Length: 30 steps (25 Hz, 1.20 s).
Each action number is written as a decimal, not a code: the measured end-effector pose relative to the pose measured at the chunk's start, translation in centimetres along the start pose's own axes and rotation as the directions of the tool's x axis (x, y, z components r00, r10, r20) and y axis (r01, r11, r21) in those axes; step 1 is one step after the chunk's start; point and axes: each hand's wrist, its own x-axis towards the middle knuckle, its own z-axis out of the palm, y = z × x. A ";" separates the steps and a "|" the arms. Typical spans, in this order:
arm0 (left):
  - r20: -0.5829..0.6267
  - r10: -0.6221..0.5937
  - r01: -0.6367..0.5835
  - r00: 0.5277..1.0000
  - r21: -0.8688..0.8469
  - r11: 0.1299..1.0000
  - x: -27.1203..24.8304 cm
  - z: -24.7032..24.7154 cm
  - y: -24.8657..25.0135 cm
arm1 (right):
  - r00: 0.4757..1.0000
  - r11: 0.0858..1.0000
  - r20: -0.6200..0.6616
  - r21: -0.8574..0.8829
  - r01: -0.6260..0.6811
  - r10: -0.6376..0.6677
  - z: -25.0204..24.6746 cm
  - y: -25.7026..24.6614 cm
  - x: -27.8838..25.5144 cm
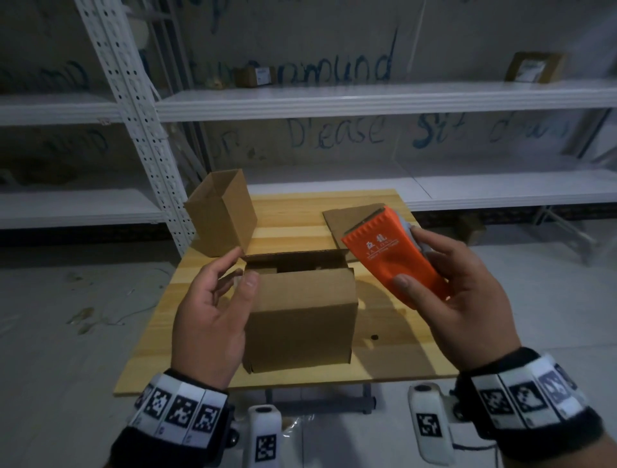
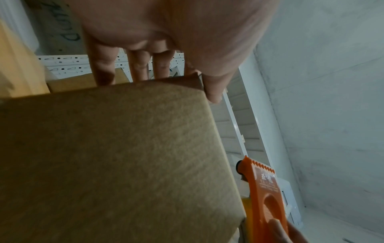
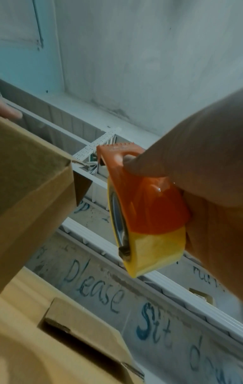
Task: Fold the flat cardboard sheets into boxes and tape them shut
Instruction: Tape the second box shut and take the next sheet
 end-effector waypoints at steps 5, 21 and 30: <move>-0.070 0.080 -0.073 0.994 0.097 0.993 0.1 -1.2 1.3 | 0.984 0.984 0.053 -0.032 0.173 -0.171 -0.4 -0.9 -0.3; 0.229 0.301 -0.307 0.926 -0.012 0.952 -0.7 -1.8 5.6 | 0.821 0.827 0.200 -0.073 0.557 -0.535 -0.2 -3.9 -0.5; 0.152 0.305 -0.317 0.940 0.062 0.946 -0.8 -1.6 5.6 | 0.840 0.847 0.180 -0.059 0.528 -0.511 -0.2 -4.9 -0.6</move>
